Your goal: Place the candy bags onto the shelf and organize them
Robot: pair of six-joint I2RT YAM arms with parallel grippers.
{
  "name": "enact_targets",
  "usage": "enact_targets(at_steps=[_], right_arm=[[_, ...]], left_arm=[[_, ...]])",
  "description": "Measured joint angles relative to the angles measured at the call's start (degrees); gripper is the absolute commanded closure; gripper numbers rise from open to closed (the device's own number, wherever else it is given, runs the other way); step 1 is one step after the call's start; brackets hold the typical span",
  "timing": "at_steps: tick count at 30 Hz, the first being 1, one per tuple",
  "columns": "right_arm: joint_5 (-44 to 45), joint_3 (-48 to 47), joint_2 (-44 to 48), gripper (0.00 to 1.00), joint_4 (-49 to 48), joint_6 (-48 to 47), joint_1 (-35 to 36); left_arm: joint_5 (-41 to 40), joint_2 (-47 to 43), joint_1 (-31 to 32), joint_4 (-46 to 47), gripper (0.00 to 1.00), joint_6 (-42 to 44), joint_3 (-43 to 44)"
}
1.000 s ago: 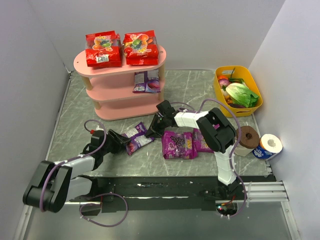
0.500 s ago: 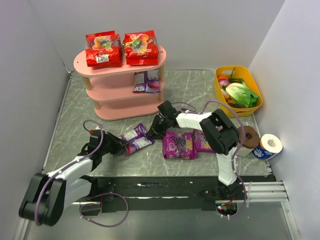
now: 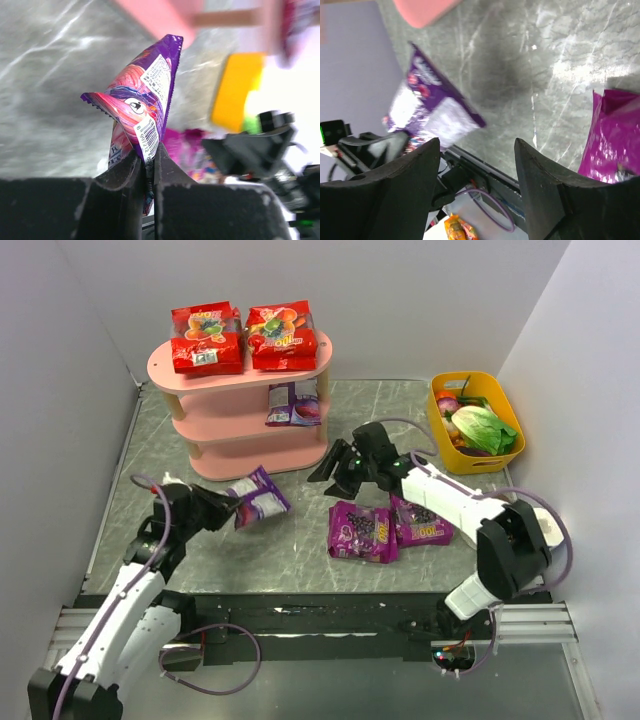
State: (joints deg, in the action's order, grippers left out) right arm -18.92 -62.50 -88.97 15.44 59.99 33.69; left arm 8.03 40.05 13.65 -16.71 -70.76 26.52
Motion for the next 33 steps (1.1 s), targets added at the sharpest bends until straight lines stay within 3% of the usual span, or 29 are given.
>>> enact_targets(at_steps=[14,20,26,33], right_arm=[[2.01,2.23,10.49,0.32,3.65,-1.53,-2.19],[1.88,4.13,12.41,0.32,3.76,-2.08,-4.07],[1.53,4.90,13.84,0.32,4.79,-3.04,-5.14],[0.72,5.92,16.70,0.32,5.01,-4.20,-6.49]], left_arm=[[-10.43,0.09,-0.24,-3.80,0.99,-6.47,19.98],[-16.61,4.11,-0.35,-0.42,0.99,-9.88,22.03],[-25.70,8.46,-0.35,9.57,0.99,-14.47,20.17],[-32.76,19.98,-0.50,16.94,0.99,-20.65,20.74]])
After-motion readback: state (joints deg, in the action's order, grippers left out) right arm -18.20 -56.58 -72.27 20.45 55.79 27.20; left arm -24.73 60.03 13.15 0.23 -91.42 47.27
